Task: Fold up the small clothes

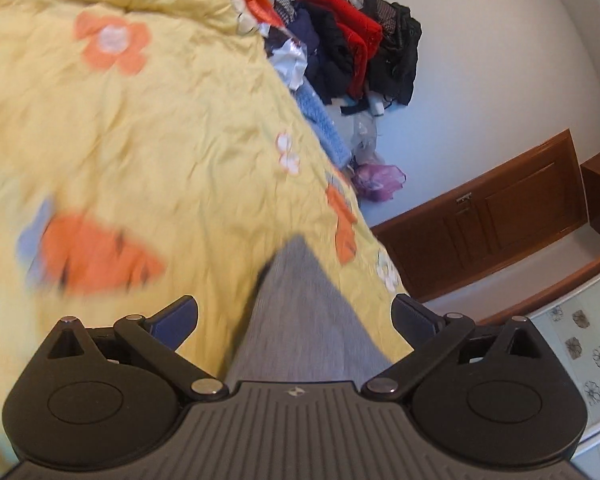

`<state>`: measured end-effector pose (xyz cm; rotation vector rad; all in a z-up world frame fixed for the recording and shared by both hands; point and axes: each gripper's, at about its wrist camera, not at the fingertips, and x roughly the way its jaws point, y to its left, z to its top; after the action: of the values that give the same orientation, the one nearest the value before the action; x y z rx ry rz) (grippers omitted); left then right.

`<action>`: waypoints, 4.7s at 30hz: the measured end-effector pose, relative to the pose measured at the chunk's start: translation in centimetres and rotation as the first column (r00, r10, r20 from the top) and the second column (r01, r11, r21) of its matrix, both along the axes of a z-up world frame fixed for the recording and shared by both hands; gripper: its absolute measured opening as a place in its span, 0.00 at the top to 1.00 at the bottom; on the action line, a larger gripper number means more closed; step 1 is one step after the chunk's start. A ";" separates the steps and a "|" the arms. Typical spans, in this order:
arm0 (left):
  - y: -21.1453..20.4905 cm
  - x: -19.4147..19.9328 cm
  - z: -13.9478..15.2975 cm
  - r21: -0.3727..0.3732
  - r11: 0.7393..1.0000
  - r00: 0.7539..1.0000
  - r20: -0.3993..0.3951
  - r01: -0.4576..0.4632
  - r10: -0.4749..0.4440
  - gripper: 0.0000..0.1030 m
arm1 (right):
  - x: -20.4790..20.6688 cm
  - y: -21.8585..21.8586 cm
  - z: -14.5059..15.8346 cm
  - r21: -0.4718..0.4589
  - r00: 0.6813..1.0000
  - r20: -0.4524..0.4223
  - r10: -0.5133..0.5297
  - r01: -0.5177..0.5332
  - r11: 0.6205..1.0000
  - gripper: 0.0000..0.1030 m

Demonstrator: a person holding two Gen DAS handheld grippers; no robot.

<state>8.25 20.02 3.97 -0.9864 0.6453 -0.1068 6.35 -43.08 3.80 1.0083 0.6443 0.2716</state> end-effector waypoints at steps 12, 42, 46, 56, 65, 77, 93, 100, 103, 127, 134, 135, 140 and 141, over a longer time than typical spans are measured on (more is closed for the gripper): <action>-4.5 -6.4 -3.9 -0.059 0.997 0.997 -0.057 0.048 -0.051 0.00 | -9.0 4.0 -1.4 -0.171 0.997 -0.074 0.035 -0.047 0.984 0.17; -5.9 -10.0 -0.1 0.120 0.983 0.990 -0.028 0.139 -0.137 0.95 | -7.4 5.5 0.0 -0.013 0.996 -0.029 0.079 -0.080 0.997 0.89; -4.2 -12.1 -2.9 0.095 0.985 0.985 -0.106 0.144 -0.134 0.95 | -10.3 4.5 -1.5 -0.005 0.991 -0.078 0.108 -0.109 0.994 0.89; -4.2 -10.4 -5.5 -0.049 0.998 0.987 -0.152 0.050 -0.056 0.91 | -9.6 4.2 -4.4 0.067 0.991 -0.131 0.023 -0.014 0.998 0.73; -3.5 -13.2 -1.2 0.055 0.992 0.988 -0.112 0.113 -0.106 0.96 | -11.3 4.7 -2.2 0.065 0.992 -0.090 0.091 -0.086 0.994 0.90; -1.9 -16.3 2.1 0.456 0.886 0.995 -0.079 0.089 -0.059 0.66 | -14.2 2.4 -0.1 -0.150 0.996 -0.086 0.021 -0.034 0.988 0.46; -15.7 3.8 -3.2 0.795 0.576 0.976 -0.088 0.190 -0.200 0.17 | 2.4 15.3 -0.6 -0.769 0.991 0.020 0.134 -0.070 0.636 0.26; -15.0 4.4 -3.1 0.800 0.569 0.980 -0.118 0.191 -0.162 0.09 | 3.7 15.8 -1.3 -0.839 0.983 -0.015 0.181 -0.111 0.533 0.07; -16.3 3.8 -2.0 0.837 0.516 0.983 -0.134 0.181 -0.126 0.10 | 3.7 16.8 -0.9 -0.857 0.980 -0.066 0.187 -0.152 0.493 0.07; -18.3 -1.3 0.0 0.787 0.595 0.973 -0.027 0.163 -0.230 0.01 | 2.0 16.1 1.3 -0.791 0.998 0.051 0.048 0.011 0.612 0.00; -19.3 -4.5 -2.5 0.786 0.566 0.957 -0.107 0.248 -0.270 0.00 | -2.2 21.5 0.0 -0.869 0.956 -0.019 0.291 -0.160 0.468 0.01; -19.2 -4.7 -2.8 0.790 0.567 0.958 -0.087 0.234 -0.273 0.00 | -2.1 22.0 -0.9 -0.884 0.955 -0.051 0.293 -0.180 0.432 0.00; -19.2 -4.5 -2.8 0.790 0.568 0.959 -0.088 0.231 -0.268 0.00 | -2.3 21.3 -1.4 -0.867 0.958 -0.020 0.287 -0.160 0.473 0.00; -19.1 -4.5 -2.9 0.788 0.571 0.959 -0.086 0.231 -0.270 0.00 | -2.1 21.4 -1.2 -0.868 0.958 -0.027 0.286 -0.164 0.469 0.01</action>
<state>3.71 0.93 1.12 -0.0034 0.6927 -0.0773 4.24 -21.70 2.65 -0.1032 0.6833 0.1939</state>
